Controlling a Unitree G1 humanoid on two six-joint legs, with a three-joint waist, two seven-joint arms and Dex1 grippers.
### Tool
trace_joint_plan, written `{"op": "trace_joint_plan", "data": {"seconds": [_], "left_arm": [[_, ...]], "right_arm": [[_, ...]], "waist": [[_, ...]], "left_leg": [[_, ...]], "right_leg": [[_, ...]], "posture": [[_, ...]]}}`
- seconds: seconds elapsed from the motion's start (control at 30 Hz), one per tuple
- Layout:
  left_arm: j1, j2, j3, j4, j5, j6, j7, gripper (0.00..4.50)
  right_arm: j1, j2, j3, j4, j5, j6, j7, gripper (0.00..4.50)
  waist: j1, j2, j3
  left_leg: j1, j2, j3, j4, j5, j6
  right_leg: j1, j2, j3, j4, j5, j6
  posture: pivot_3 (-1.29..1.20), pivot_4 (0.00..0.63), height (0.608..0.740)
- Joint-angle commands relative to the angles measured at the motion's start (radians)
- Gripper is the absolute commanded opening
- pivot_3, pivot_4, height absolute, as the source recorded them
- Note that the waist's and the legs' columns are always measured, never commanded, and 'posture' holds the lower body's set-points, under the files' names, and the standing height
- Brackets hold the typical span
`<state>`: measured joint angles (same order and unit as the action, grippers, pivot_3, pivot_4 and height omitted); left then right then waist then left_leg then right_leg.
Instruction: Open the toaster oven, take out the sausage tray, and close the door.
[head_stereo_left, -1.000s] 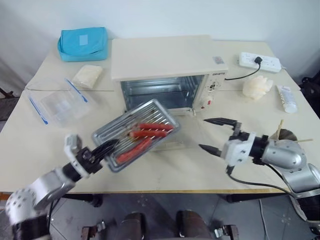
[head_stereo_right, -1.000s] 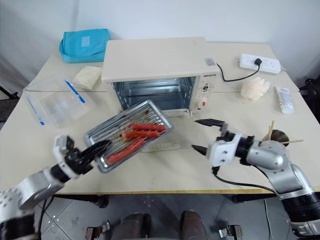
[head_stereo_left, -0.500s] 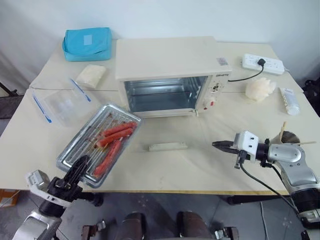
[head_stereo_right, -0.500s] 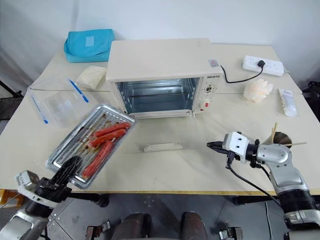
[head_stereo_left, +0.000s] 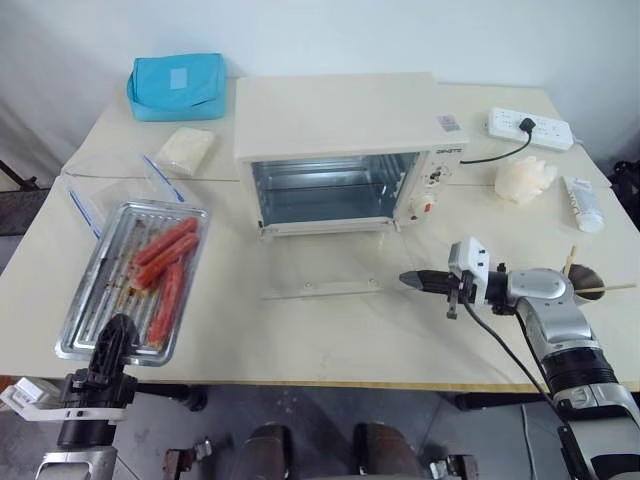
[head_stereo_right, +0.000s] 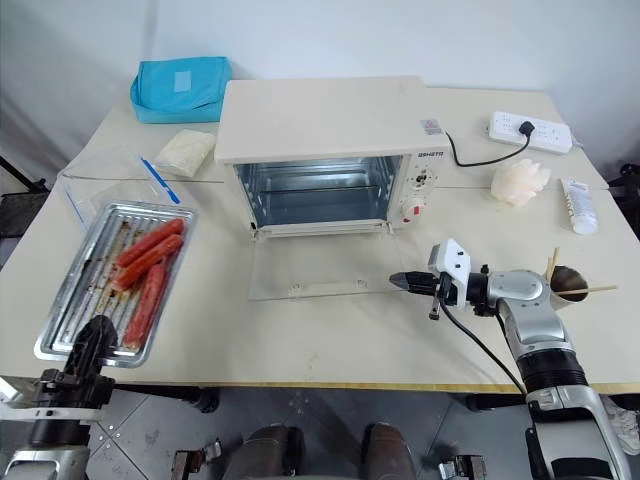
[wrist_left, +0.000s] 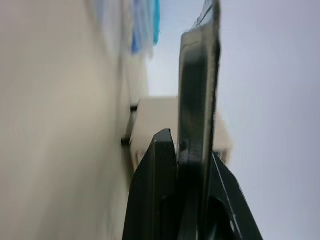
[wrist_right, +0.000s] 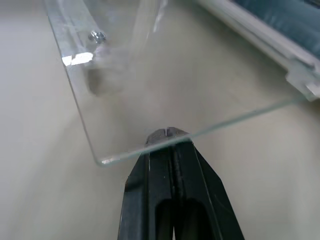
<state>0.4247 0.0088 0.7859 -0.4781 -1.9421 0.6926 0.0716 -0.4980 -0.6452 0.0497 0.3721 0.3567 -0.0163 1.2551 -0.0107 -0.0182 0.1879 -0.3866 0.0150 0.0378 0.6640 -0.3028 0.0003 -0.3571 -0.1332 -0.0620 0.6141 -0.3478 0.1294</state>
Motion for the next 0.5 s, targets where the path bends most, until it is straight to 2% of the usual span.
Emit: {"op": "trace_joint_plan", "data": {"seconds": [0.03, 0.3, 0.5], "left_arm": [[0.012, -0.003, 0.025, -0.052, -0.03, -0.011, -0.017, 0.0], [0.061, 0.039, 0.004, -0.076, -0.03, 0.028, -0.086, 0.0], [0.096, 0.068, -0.039, -0.091, -0.03, 0.035, -0.106, 0.0]], "right_arm": [[-0.019, 0.001, -0.074, -0.109, 0.093, 0.079, -0.005, 0.05], [-0.131, 0.065, -0.202, -0.235, 0.266, 0.275, -0.144, 0.05], [-0.113, 0.062, -0.21, -0.331, 0.315, 0.354, -0.141, 0.05]], "waist": [[0.003, 0.0, 0.0], [0.008, 0.0, 0.0], [0.01, 0.0, 0.0]], "left_leg": [[0.0, 0.0, 0.0, 0.0, 0.0, 0.0], [0.0, 0.001, 0.0, 0.0, -0.002, -0.001], [-0.003, 0.003, -0.001, -0.001, -0.005, -0.001]], "right_leg": [[0.0, 0.0, 0.0, 0.0, 0.0, 0.0], [0.0, -0.001, 0.0, -0.003, 0.001, 0.0], [-0.001, -0.001, 0.0, -0.007, 0.0, -0.001]], "posture": [[0.0, 0.15, 0.74], [0.0, 0.15, 0.74], [0.0, 0.15, 0.74]]}}
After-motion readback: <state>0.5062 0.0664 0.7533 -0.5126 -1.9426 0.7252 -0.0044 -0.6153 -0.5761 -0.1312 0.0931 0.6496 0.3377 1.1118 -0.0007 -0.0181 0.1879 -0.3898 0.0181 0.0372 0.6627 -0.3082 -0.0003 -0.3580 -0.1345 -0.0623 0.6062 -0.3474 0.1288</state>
